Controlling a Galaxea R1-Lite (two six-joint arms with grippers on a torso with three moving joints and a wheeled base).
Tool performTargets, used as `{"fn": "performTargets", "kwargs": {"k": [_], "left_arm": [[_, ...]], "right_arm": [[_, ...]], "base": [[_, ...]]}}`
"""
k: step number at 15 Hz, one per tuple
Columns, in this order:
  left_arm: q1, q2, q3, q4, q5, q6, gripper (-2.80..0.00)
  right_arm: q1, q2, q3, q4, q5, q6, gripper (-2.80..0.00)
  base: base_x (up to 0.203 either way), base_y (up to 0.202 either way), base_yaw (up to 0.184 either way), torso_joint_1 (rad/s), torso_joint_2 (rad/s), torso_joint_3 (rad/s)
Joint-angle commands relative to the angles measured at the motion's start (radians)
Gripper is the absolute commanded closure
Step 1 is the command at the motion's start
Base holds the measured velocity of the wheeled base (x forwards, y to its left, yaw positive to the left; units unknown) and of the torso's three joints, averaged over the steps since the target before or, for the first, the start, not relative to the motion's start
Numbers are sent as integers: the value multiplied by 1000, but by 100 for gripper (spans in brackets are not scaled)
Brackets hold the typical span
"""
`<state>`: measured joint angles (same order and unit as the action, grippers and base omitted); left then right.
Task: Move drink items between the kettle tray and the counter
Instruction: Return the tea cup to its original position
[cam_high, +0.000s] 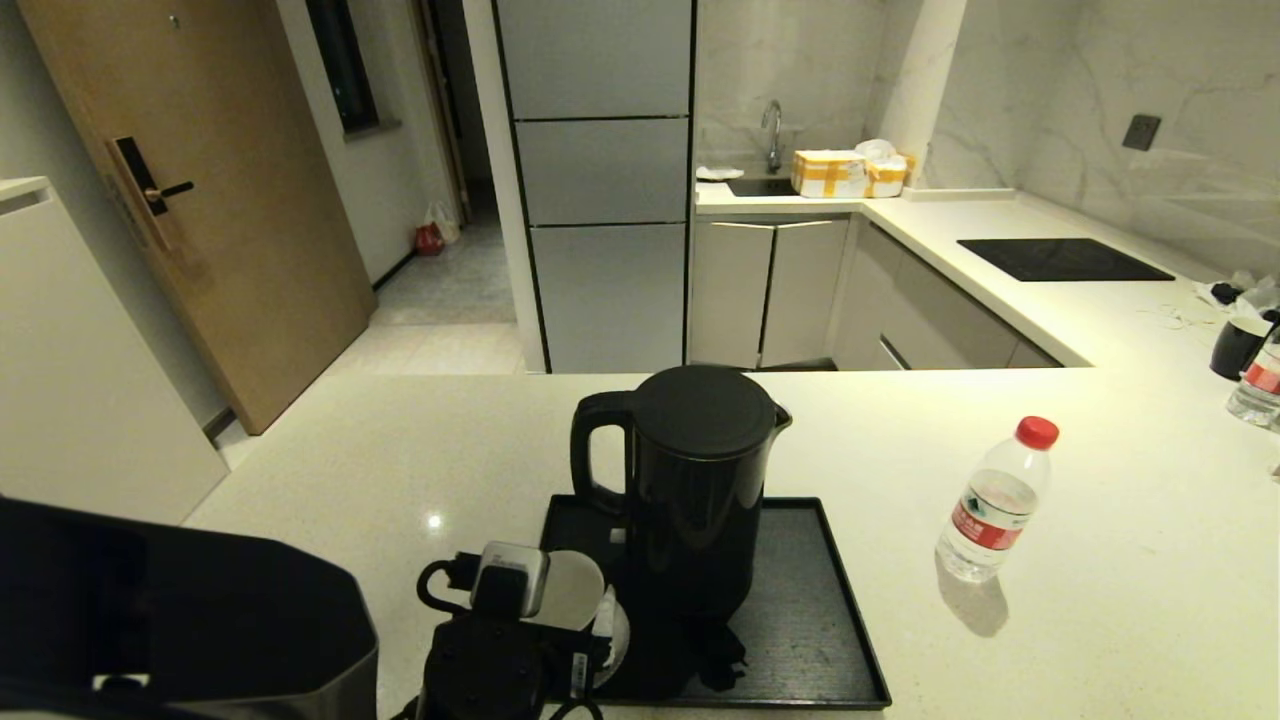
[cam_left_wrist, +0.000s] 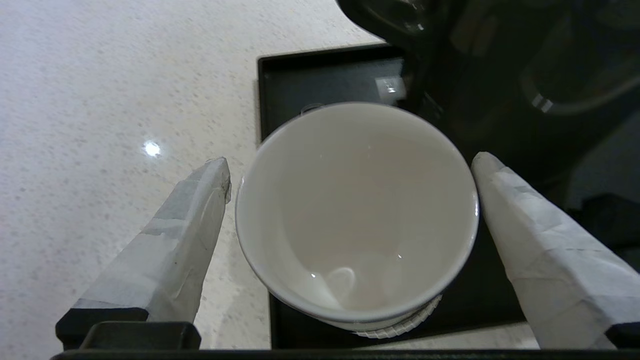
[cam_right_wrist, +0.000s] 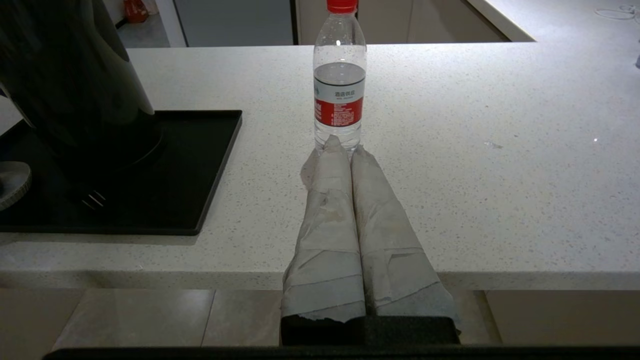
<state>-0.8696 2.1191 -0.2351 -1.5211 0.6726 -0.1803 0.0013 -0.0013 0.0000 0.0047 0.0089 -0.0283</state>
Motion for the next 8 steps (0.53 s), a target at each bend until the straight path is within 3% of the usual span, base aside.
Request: {"fn": "performTargets", "kwargs": {"k": [1, 8], "left_arm": [[12, -11, -3, -9, 3, 2, -280], [8, 7, -4, -9, 2, 2, -280]], "right_arm": [[0, 1, 0, 0, 1, -1, 0], [0, 1, 0, 0, 0, -1, 0]], "base": [[0, 0, 0, 0, 0, 0], [0, 0, 0, 0, 0, 0]]}}
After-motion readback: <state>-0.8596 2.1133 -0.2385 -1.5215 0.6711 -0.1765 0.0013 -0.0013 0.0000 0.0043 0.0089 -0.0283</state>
